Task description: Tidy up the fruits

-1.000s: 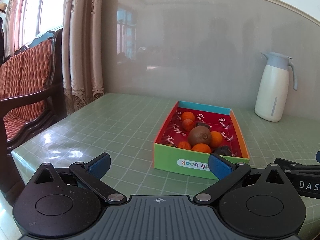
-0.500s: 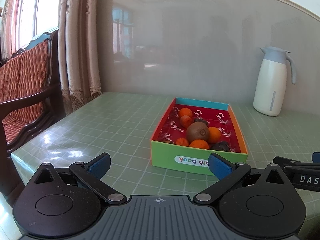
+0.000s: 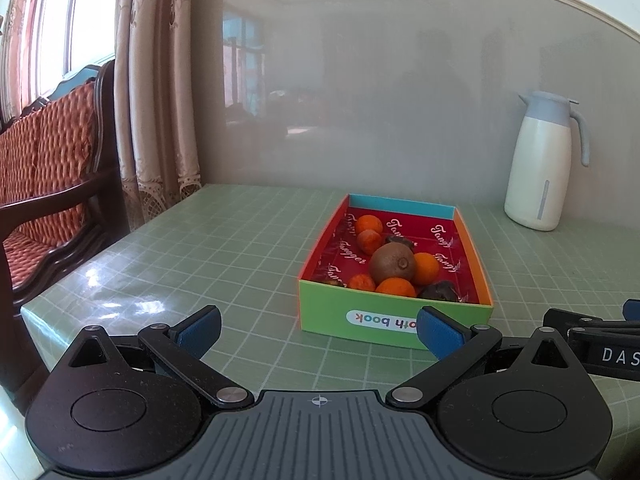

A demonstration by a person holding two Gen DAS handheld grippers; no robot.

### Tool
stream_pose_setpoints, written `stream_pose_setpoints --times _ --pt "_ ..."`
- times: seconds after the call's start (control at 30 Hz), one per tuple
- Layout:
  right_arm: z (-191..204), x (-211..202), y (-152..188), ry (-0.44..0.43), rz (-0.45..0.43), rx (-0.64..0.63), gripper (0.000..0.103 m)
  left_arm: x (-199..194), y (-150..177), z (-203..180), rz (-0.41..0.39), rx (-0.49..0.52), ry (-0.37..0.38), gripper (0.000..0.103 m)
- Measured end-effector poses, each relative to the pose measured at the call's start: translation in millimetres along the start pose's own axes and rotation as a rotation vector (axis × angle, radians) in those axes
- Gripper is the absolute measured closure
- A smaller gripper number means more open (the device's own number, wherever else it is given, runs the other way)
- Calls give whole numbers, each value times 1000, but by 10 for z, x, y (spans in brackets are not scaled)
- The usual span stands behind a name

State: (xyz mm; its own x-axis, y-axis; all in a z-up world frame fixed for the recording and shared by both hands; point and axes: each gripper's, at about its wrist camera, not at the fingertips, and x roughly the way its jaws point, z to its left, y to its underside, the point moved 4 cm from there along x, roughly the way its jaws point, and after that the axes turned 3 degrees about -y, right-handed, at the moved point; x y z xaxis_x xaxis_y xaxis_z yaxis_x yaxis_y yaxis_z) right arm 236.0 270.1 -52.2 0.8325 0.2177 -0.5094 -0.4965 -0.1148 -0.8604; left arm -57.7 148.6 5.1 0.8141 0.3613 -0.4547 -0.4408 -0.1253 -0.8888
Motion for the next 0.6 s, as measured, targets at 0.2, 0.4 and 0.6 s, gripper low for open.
stream_pose_setpoints --times 0.2,0.4,0.6 --pt "19 -7 -9 1 -4 -9 0 -4 1 -12 -1 9 3 0" --pt "30 -19 -24 1 -8 -15 0 -4 2 -15 1 9 8 0" --pt "38 -30 -43 1 -13 -19 0 -4 -5 -28 5 17 9 0"
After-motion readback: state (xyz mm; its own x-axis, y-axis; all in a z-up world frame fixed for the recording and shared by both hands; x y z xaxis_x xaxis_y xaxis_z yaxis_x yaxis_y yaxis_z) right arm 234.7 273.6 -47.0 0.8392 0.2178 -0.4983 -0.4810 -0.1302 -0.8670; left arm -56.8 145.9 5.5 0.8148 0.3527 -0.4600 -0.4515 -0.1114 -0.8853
